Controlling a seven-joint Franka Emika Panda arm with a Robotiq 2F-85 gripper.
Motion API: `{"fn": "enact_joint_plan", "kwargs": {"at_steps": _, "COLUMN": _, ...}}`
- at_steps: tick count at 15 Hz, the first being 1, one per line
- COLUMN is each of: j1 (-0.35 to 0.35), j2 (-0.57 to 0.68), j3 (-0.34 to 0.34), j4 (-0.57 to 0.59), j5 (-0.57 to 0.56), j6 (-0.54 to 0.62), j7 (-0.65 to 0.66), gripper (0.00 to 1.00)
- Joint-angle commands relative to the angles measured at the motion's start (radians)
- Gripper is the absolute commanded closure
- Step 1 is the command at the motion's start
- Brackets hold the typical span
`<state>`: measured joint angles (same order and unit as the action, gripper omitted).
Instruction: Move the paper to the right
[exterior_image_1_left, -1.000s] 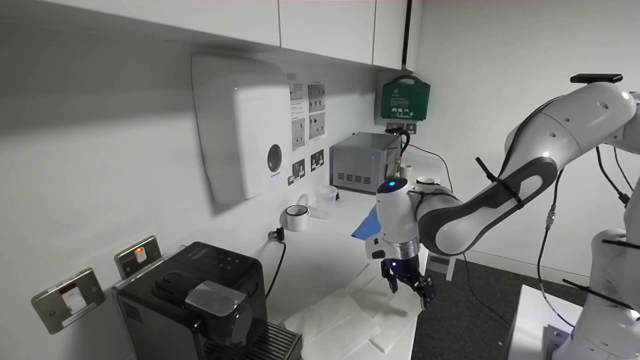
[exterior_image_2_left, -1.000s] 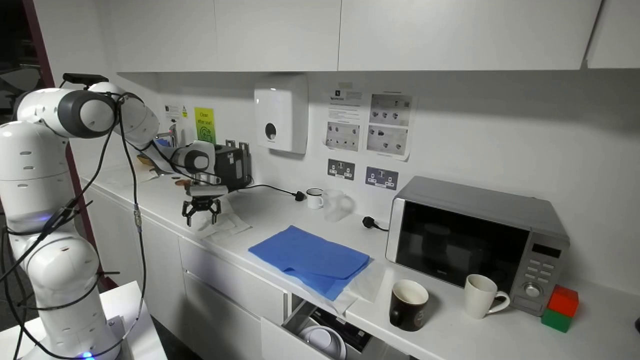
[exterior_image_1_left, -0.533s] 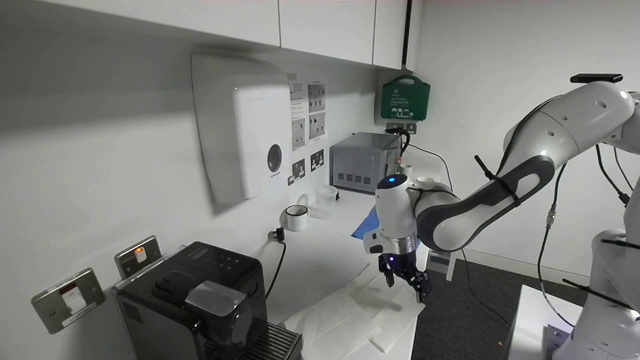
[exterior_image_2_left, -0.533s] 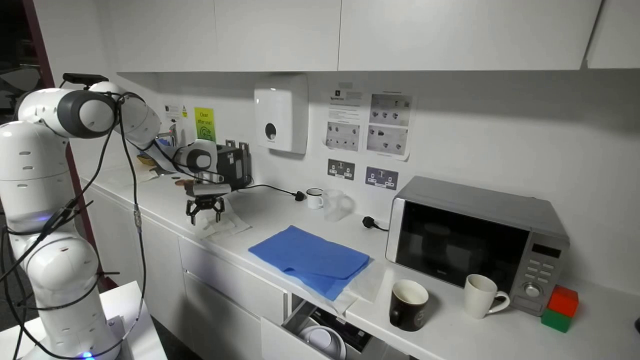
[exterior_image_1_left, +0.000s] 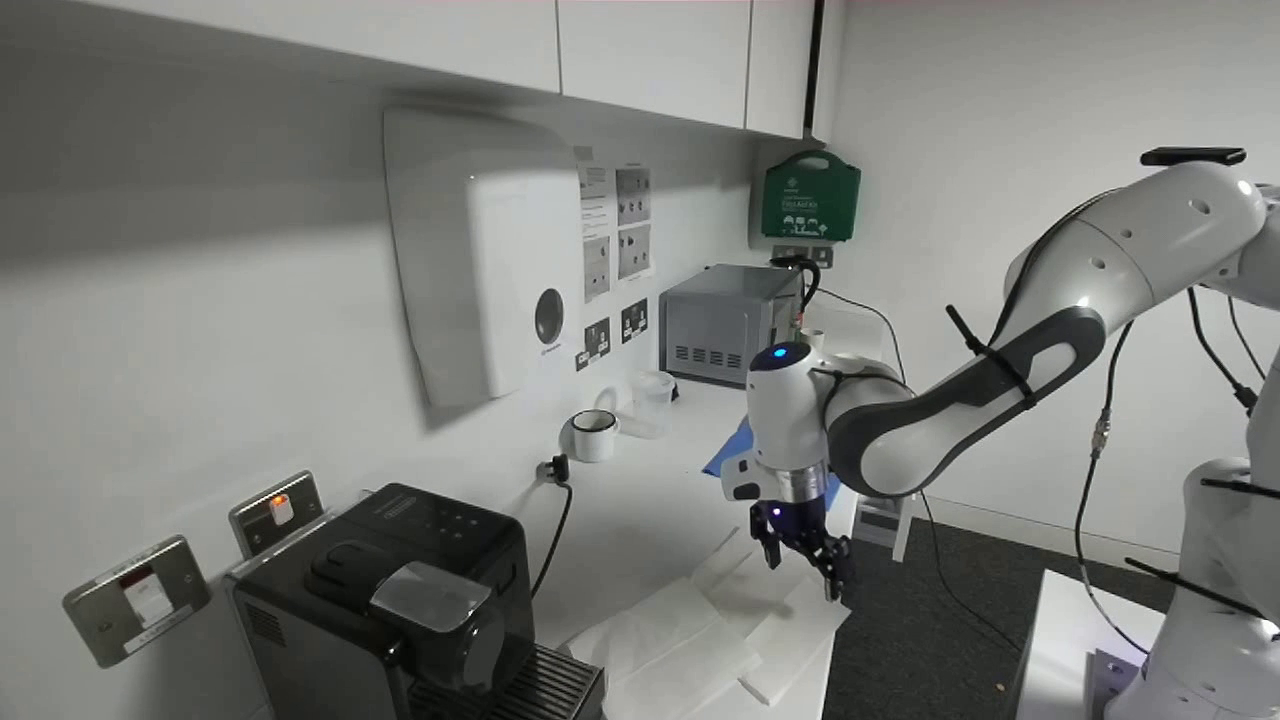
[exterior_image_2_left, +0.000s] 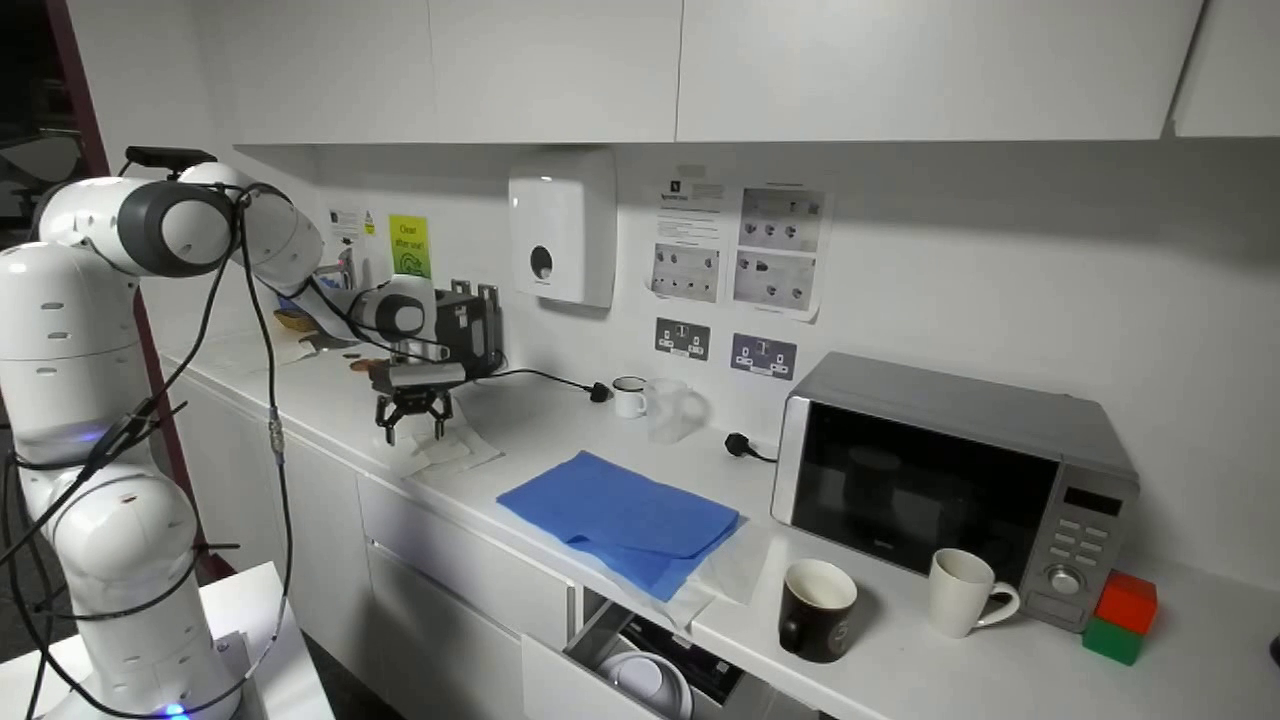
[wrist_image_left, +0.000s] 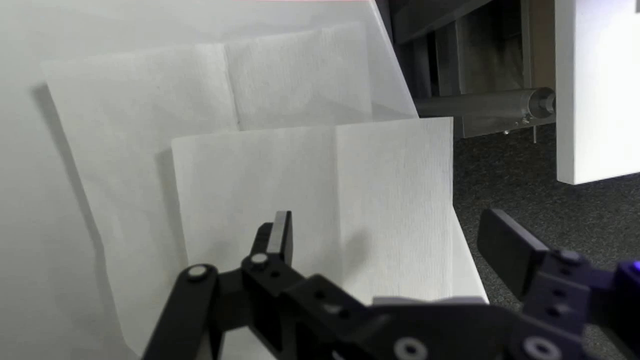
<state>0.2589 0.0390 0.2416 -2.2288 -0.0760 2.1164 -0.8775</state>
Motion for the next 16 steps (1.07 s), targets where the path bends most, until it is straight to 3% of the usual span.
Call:
{"fn": "enact_joint_plan", "kwargs": {"at_steps": 1, "j1": -0.006, "j2": 0.0, "j3": 0.006, "j4": 0.003, "j5": 0.0, "j6": -0.002, "j7": 0.0, "gripper": 0.0}}
{"fn": "enact_joint_plan", "kwargs": {"at_steps": 16, "j1": -0.016, "j2": 0.06, "j3": 0.001, "j4": 0.053, "j5": 0.012, "j6": -0.009, "j7": -0.021, "gripper": 0.0}}
